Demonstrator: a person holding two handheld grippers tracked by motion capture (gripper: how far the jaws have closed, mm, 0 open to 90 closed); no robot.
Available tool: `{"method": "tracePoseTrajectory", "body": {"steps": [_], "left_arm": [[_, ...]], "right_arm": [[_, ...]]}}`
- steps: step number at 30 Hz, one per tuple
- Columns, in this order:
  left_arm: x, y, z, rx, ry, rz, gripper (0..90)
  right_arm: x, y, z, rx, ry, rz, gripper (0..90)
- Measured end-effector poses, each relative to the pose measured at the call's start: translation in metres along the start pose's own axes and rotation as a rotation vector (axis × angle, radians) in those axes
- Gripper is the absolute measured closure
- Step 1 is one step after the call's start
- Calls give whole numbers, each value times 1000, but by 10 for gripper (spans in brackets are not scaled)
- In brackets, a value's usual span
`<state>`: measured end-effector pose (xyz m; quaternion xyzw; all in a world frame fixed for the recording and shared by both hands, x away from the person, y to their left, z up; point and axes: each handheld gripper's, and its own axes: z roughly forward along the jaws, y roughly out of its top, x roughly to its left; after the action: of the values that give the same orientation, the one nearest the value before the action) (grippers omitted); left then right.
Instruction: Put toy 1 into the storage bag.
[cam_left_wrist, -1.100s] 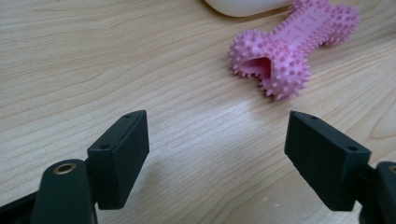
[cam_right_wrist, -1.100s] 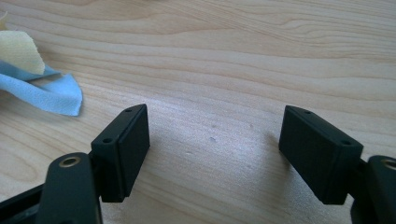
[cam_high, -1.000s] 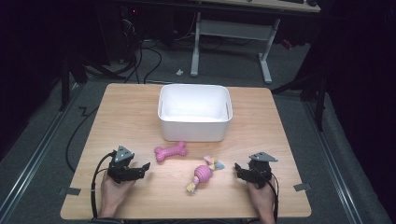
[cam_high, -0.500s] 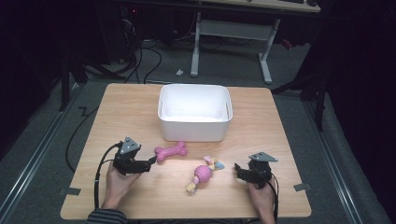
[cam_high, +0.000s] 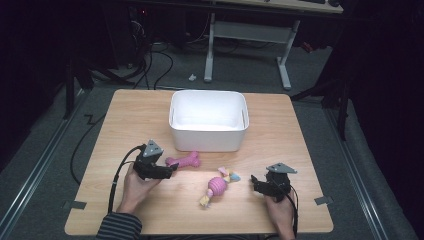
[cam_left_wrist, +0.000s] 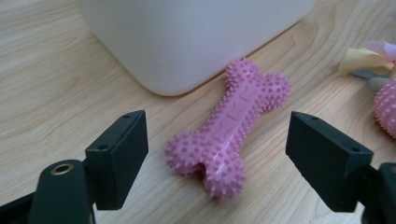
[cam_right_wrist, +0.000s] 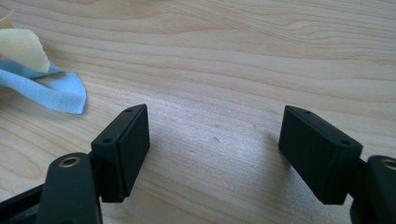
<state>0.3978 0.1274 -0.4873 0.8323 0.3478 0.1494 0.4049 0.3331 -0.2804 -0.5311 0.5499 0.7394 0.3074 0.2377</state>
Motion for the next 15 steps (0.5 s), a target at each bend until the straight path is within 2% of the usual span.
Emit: {"method": "tracePoseTrajectory", "body": {"steps": [3, 6, 15], "left_arm": [[-3, 6, 5, 8, -15, 33, 220], [-4, 9, 11, 19, -23, 44, 232], [-13, 17, 32, 62, -18, 106, 268]], "right_arm": [[0, 0, 0, 0, 0, 0, 250], [0, 0, 0, 0, 0, 0, 251], [0, 0, 0, -1, 3, -3, 251]]}}
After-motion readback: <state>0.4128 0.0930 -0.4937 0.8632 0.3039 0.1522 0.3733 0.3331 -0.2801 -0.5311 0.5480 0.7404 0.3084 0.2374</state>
